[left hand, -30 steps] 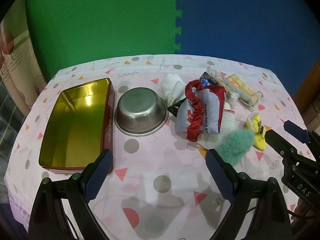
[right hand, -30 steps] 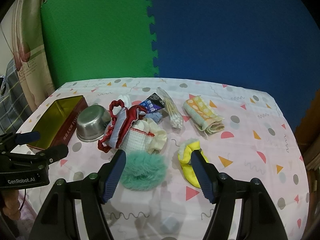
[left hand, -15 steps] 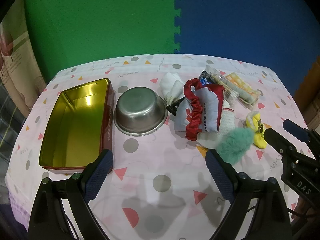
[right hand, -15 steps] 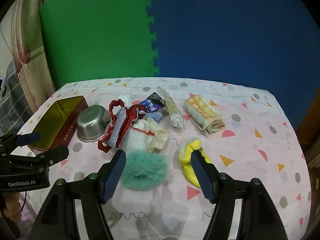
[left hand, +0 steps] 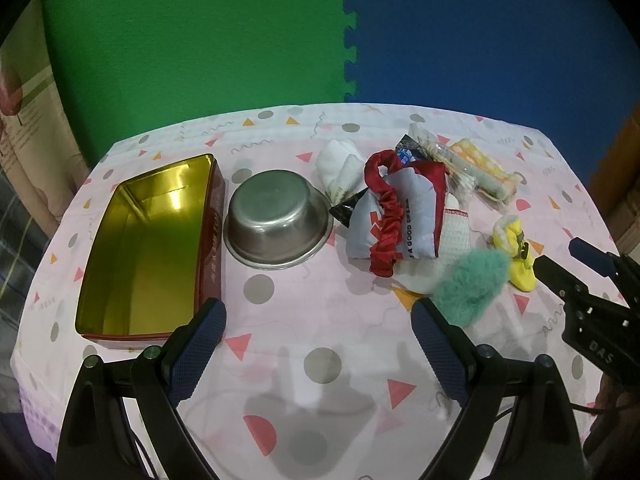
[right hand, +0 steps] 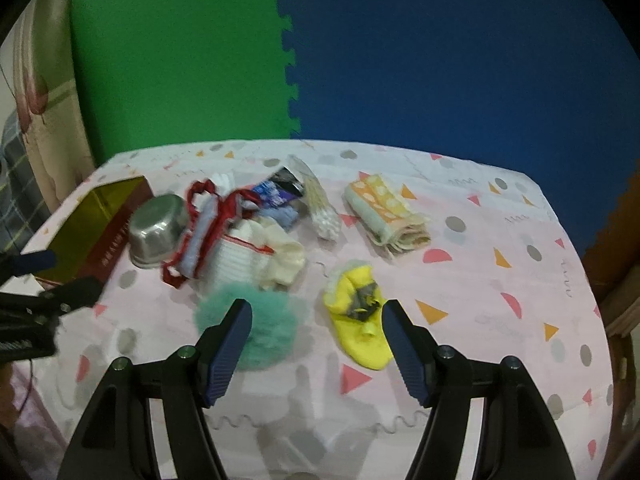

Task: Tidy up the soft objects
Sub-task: 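Grasp the teal scrunchie with the left tool while the right tool grasps the yellow bootie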

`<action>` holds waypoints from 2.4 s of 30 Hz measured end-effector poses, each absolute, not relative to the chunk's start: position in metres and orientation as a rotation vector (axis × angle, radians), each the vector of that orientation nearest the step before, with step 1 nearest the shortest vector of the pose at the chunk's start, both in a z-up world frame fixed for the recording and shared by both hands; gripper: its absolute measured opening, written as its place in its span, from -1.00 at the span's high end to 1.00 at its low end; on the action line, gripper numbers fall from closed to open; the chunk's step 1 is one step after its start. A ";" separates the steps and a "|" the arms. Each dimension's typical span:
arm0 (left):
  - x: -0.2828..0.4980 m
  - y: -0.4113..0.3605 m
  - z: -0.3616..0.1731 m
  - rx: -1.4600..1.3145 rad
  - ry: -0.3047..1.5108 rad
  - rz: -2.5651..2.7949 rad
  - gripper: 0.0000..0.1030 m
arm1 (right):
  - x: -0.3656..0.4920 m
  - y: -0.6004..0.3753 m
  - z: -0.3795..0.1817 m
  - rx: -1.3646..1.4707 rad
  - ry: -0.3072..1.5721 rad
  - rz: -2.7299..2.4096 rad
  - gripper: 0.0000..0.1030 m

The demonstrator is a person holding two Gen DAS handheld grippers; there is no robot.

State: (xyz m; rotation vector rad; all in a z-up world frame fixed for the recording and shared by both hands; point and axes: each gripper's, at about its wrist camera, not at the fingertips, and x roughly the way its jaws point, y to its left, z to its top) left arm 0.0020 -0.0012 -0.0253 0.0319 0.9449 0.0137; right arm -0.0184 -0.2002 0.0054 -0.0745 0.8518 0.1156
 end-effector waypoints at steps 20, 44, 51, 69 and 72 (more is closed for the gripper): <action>0.010 -0.040 -0.046 0.108 0.967 -0.167 -0.79 | 0.039 -0.231 -0.063 -0.112 0.982 0.088 -0.35; 0.047 -0.086 -0.084 0.088 1.057 -0.287 -0.51 | 0.039 -0.268 -0.076 -0.030 0.936 0.087 0.24; 0.051 -0.094 -0.092 0.098 1.074 -0.299 -0.45 | 0.038 -0.265 -0.077 -0.029 0.926 0.085 0.21; 0.039 -0.084 -0.081 0.014 1.090 -0.378 0.73 | 0.037 -0.266 -0.077 -0.015 0.924 0.089 0.20; 0.035 -0.081 -0.073 0.012 1.074 -0.384 0.74 | 0.037 -0.266 -0.077 -0.016 0.924 0.089 0.20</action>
